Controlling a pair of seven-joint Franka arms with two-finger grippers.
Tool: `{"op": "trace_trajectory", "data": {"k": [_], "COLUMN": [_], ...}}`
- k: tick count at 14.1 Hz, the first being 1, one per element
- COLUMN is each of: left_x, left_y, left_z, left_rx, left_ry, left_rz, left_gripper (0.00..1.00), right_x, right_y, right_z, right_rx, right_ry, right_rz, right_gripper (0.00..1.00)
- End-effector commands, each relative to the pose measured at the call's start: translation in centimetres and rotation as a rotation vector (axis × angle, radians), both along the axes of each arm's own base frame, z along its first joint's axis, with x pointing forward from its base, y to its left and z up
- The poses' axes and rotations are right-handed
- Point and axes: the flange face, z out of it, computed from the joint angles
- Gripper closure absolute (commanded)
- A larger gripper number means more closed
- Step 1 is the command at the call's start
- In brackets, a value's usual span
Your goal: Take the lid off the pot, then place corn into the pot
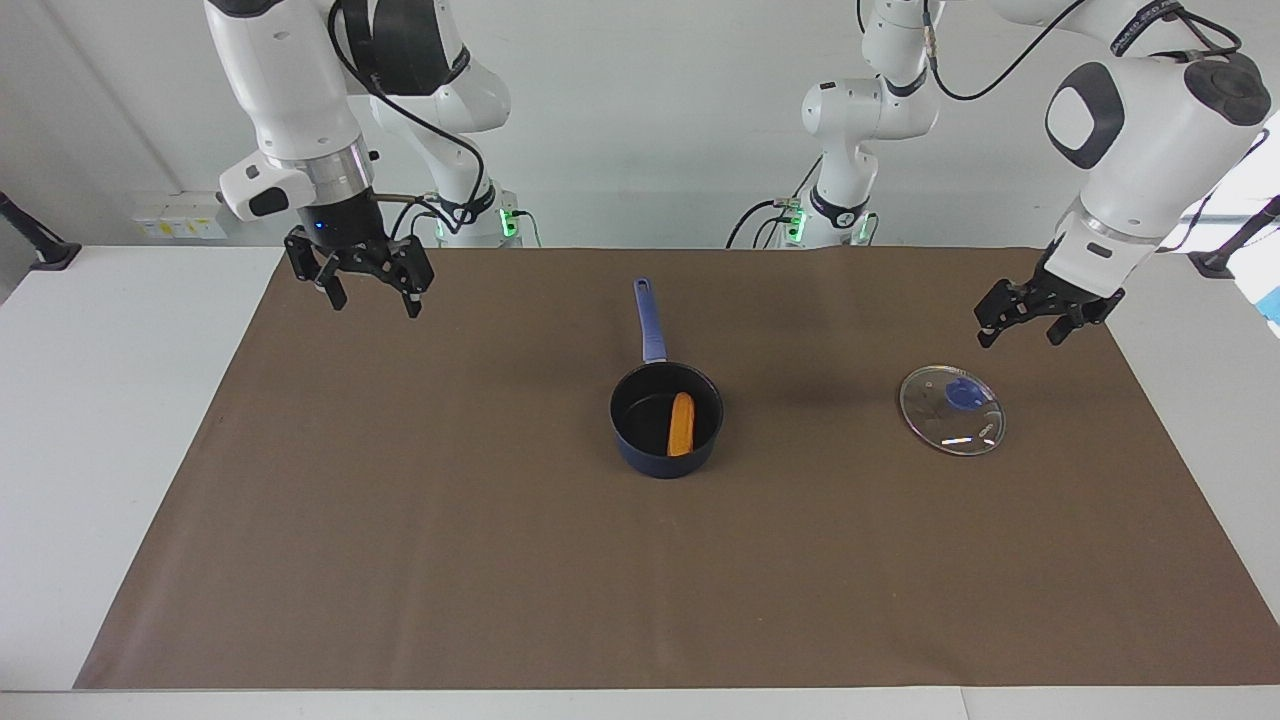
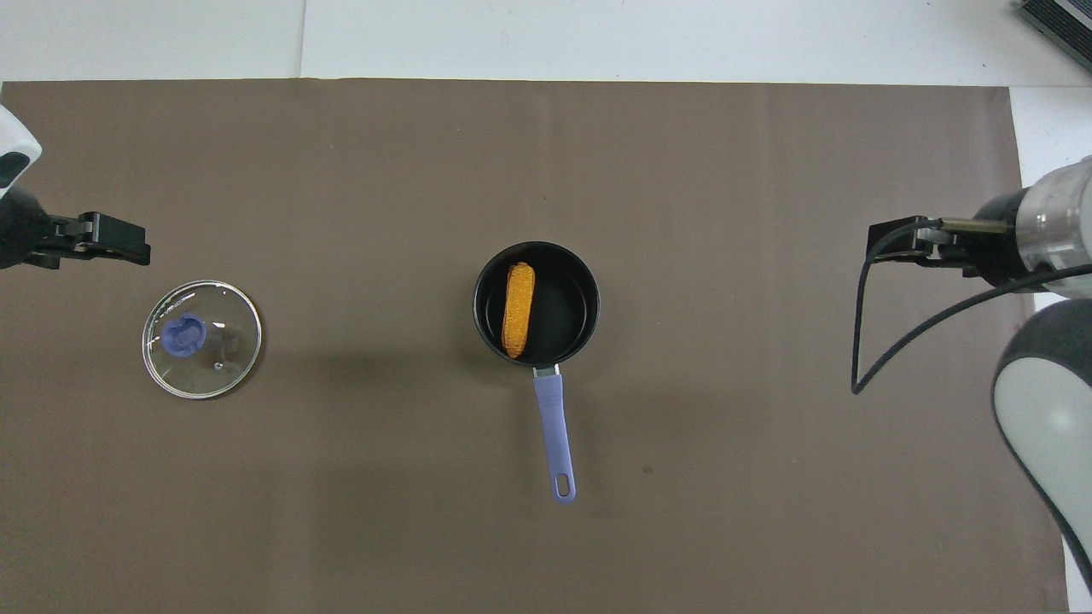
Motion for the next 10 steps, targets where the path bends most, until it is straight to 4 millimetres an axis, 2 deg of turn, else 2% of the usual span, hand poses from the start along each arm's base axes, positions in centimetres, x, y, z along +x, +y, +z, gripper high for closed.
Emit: {"op": "trace_trajectory", "data": {"k": [1, 3, 5, 9, 10], "left_x": [-0.7, -1.2, -1.6, -2.2, -2.8], "left_y": [0.9, 1.1, 0.9, 0.6, 0.4], "left_z": [1.4, 2.8, 4.5, 5.3, 5.7], "left_rx": [0.013, 0.015, 0.023, 0.019, 0.016], "left_ry": [0.024, 0.037, 0.058, 0.063, 0.058], "left_rz": [-0.011, -0.007, -0.012, -0.016, -0.022], "left_gripper": [0.0, 0.0, 0.0, 0.0, 0.0], "right_x": [-2.3, -3.3, -4.4, -4.7, -4.9], "right_y": [-1.7, -3.0, -3.9, -4.8, -5.8], "right_z": [2.8, 5.3, 5.6, 5.5, 5.2], "right_rx": [-0.017, -0.018, -0.005, -0.017, -0.009], "right_ry": [-0.004, 0.017, 0.059, 0.073, 0.082], "right_rz": [0.007, 0.008, 0.0, -0.014, -0.027], "right_gripper": [0.0, 0.0, 0.0, 0.0, 0.0]}}
